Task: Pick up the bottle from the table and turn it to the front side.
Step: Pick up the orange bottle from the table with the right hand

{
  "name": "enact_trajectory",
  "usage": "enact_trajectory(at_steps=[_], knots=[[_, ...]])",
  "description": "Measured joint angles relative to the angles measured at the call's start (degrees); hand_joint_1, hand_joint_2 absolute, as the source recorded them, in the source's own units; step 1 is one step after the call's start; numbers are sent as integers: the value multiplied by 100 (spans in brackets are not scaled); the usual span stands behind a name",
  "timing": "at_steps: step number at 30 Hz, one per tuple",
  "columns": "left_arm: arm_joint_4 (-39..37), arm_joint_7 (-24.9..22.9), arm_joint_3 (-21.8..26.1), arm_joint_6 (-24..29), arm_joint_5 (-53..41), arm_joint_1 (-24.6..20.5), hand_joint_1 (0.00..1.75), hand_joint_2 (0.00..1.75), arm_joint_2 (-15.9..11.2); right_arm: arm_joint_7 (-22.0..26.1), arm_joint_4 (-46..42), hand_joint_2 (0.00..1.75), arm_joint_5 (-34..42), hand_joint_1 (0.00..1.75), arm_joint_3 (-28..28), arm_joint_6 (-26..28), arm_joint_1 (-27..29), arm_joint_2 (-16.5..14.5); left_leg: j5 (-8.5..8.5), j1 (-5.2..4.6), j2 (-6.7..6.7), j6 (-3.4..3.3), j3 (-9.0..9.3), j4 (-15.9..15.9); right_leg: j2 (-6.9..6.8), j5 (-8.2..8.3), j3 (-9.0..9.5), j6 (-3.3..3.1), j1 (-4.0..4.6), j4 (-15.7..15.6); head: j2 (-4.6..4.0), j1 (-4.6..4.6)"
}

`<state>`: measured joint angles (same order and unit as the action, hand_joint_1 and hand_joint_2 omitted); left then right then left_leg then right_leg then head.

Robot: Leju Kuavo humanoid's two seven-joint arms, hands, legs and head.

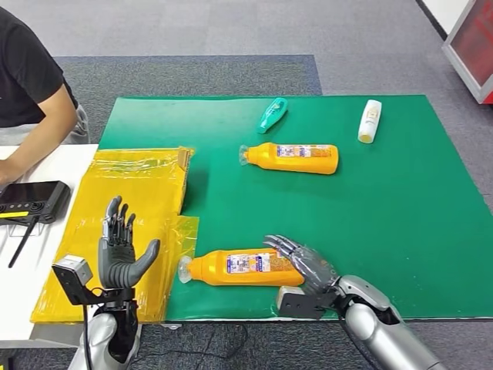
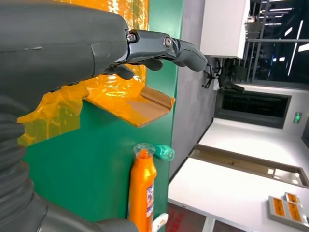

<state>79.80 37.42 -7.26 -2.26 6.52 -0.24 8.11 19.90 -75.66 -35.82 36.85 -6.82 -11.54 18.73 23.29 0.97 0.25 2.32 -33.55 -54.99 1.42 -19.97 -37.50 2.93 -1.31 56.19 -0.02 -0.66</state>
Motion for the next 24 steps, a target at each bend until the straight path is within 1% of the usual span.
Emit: enact_trajectory(at_steps=[5,10,16,18,21,24], knots=[[-66,34,49,-62,-15,23,0,175,0,-256,-474,175,77,0,8,-247,328,411,4,-3,-1,-4,-1,-1,-1,-2,1,3,-5,0,0,-1],[-116,37,57,-81,-16,26,0,175,7,-304,-696,175,87,0,10,-272,491,584,6,-3,-1,-5,0,-1,-1,-2,1,3,-5,0,0,1],[-155,38,57,-87,-16,26,0,175,19,-295,-791,175,86,0,13,-274,528,641,3,-4,-1,-4,0,-1,-1,-1,2,4,-5,0,0,-1],[-170,38,57,-110,-22,19,0,175,27,-208,-796,175,50,0,21,-274,505,633,2,-4,-1,-4,-3,-1,-1,0,2,5,-5,0,0,-1],[-216,38,54,-175,-46,-25,0,175,57,3,-637,175,-49,0,86,-270,306,517,1,-4,0,-4,-1,-1,0,1,2,4,-5,0,0,-1],[-261,47,51,-194,-51,-70,0,175,93,78,-438,175,-93,0,184,-256,92,398,-6,-4,-1,-9,0,-1,-4,2,2,4,-5,0,0,0]])
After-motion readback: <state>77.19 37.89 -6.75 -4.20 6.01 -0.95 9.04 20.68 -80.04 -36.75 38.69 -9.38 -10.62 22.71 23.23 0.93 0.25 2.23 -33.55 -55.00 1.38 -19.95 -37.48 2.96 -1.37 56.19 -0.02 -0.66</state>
